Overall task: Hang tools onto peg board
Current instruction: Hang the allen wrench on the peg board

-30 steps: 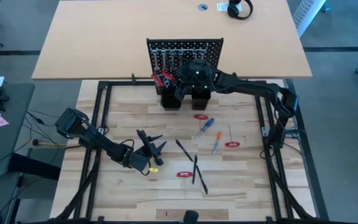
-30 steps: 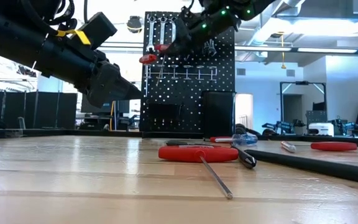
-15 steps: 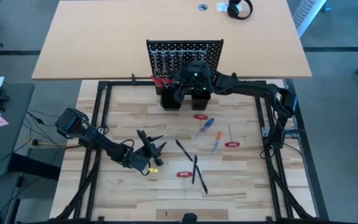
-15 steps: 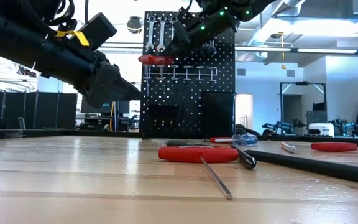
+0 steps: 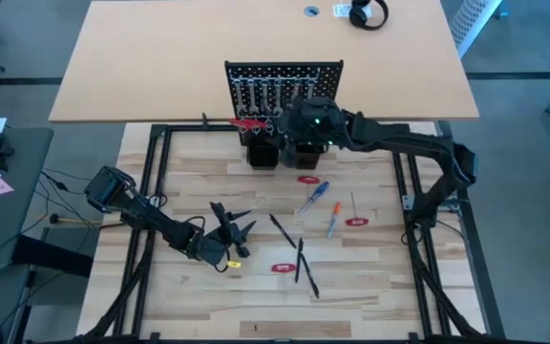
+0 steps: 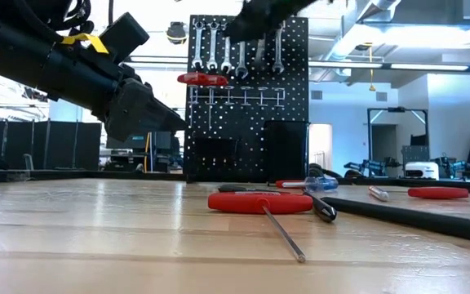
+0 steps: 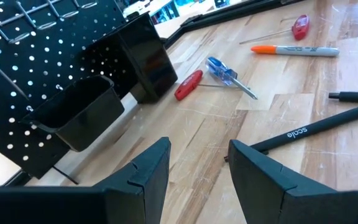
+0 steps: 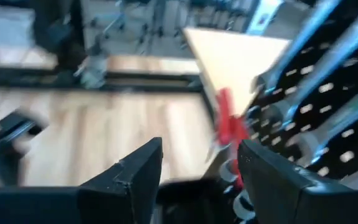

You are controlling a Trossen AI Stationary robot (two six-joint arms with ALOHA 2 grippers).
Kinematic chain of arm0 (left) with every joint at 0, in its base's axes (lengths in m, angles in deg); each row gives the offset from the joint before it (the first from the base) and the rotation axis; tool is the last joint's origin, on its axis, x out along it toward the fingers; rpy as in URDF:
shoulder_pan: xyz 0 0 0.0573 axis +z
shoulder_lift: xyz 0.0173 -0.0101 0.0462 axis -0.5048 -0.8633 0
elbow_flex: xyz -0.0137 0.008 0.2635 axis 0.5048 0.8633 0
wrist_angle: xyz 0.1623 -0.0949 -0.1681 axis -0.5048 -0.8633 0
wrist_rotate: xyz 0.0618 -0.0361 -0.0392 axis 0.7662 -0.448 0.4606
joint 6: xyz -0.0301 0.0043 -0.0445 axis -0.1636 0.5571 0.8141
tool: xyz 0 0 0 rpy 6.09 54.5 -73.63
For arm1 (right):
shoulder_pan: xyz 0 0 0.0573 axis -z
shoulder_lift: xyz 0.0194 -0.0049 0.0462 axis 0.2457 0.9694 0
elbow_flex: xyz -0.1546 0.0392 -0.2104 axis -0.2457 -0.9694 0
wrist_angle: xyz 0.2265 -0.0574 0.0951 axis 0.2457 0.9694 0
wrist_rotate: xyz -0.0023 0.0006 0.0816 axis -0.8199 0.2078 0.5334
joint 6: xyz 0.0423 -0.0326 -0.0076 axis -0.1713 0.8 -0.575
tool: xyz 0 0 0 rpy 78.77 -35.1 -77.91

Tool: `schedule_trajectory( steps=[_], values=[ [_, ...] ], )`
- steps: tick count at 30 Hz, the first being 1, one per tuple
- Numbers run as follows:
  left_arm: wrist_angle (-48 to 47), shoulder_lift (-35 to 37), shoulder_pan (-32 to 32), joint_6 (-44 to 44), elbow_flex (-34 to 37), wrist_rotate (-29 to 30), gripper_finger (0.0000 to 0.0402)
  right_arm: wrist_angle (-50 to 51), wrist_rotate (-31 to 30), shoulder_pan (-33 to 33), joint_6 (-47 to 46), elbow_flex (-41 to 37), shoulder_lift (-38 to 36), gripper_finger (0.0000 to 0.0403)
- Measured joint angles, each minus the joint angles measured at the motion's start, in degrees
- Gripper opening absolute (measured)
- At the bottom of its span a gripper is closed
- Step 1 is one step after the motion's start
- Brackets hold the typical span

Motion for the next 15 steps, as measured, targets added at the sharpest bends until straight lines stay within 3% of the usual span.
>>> schedule_trajectory(
  steps=[5,9,12,15],
  values=[
    [0.03,0.0,-0.49,-0.55,0.0,-0.03,0.0157,7.26,0.0,-6.58,1.76,-4.15,-4.6,0.0208],
    [0.31,0.0,-0.78,-1.51,0.0,-1.72,0.0157,7.22,0.12,-13.23,1.25,-14.74,-8.74,0.0201],
    [0.68,0.0,-0.78,-1.7,0.0,-5.15,0.0157,1.63,0.15,-18.76,-1.76,-24.88,-11.16,0.0197],
    [1.13,0.0,-0.31,-2.26,-0.14,-7.99,0.0157,-10.27,0.35,-24.89,-7.13,-34.27,-10.92,0.0195]
  ],
)
